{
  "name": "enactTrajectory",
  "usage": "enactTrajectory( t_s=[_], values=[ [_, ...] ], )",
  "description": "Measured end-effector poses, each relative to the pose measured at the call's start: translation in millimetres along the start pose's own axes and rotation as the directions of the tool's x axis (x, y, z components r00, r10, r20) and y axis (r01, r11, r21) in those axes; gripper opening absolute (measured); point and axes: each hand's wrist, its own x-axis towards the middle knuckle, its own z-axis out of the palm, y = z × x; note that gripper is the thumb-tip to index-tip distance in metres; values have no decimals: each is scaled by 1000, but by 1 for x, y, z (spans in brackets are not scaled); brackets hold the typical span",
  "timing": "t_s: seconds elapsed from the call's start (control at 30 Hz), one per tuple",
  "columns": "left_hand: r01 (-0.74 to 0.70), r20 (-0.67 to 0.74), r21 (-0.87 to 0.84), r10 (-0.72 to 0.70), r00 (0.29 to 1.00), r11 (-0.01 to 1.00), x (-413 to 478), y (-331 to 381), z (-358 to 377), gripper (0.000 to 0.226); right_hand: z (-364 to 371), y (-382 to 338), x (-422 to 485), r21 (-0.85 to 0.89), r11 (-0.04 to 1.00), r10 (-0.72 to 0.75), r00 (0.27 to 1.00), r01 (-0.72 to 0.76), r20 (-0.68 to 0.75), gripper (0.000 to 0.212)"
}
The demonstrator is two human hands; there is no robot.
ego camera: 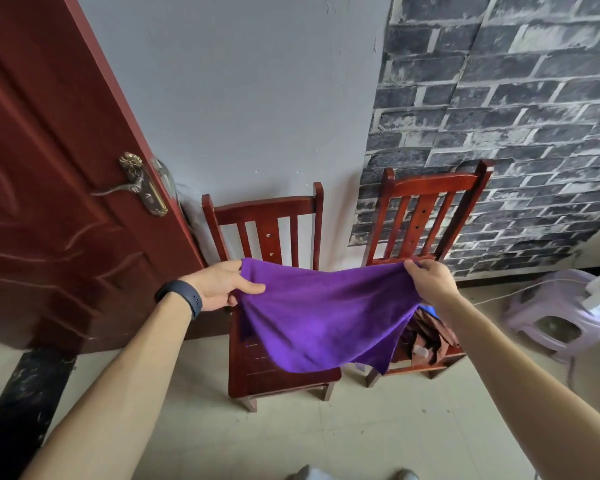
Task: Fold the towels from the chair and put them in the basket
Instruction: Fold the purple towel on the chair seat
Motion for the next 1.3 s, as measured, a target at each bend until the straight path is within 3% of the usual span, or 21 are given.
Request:
enactTrajectory(
  t_s=[0.2, 0.27, 0.37, 0.43, 0.5, 0.57, 0.63, 0.67, 0.77, 0.87, 0.97, 1.07, 1.17, 1.23, 1.3],
  values=[
    [160, -110, 351, -129, 985, 923, -3, -5, -19, 34, 6, -4, 11, 232, 973, -24, 999, 14, 41, 40],
    [142, -168, 326, -91, 982, 935, -7, 0, -18, 33, 8, -1, 19, 263, 964, -42, 999, 37, 14, 40],
    [29, -244, 27, -22, 970, 999, -9, 7, -21, 52, 10, -7, 19, 311, 950, -18, 999, 26, -27, 44],
    [-36, -193, -122, 12, 981, 992, -11, 9, -27, 63, 8, -19, 3, 329, 944, 8, 999, 9, -51, 35],
    [-81, -121, -59, 74, 990, 995, -13, 10, -28, 56, 6, -26, -7, 364, 931, 26, 999, -15, -26, 26],
    [-119, -133, 188, 146, 980, 975, -11, 5, -28, 51, 4, -28, -9, 404, 914, -21, 995, -20, 96, 37],
    [-118, -226, 460, 245, 943, 880, -8, -2, -31, 46, 3, -30, -10, 305, 947, -152, 977, 101, 148, 47],
    [-97, -276, 545, 287, 918, 833, -8, -6, -33, 40, 3, -31, -9, 174, 965, -220, 966, 196, 133, 47],
    [-31, -417, 626, 369, 830, 779, -14, -12, -34, 20, -2, -36, -11, -167, 915, -358, 930, 367, 82, 34],
    [-28, -512, 604, 414, 753, 796, -21, -13, -25, 17, -7, -36, -10, -198, 887, -411, 909, 417, 75, 26],
    [-88, -567, 494, 398, 721, 865, -24, -17, -20, 15, -12, -33, -6, -174, 873, -453, 890, 456, 56, 21],
    [-251, -597, 187, 313, 739, 950, -31, -15, -13, 16, -13, -32, -2, -114, 877, -468, 884, 466, 12, 20],
    [-309, -558, -117, 195, 806, 944, -37, -19, -7, 25, -11, -25, 2, -49, 884, -465, 885, 465, 7, 24],
    [-299, -540, -72, 215, 814, 952, -40, -28, -3, 36, -9, -16, 3, -41, 874, -484, 875, 484, 4, 27],
    [-198, -583, 189, 272, 765, 962, -40, -38, 3, 40, -5, -3, 5, -89, 847, -526, 850, 524, 7, 26]
  ],
)
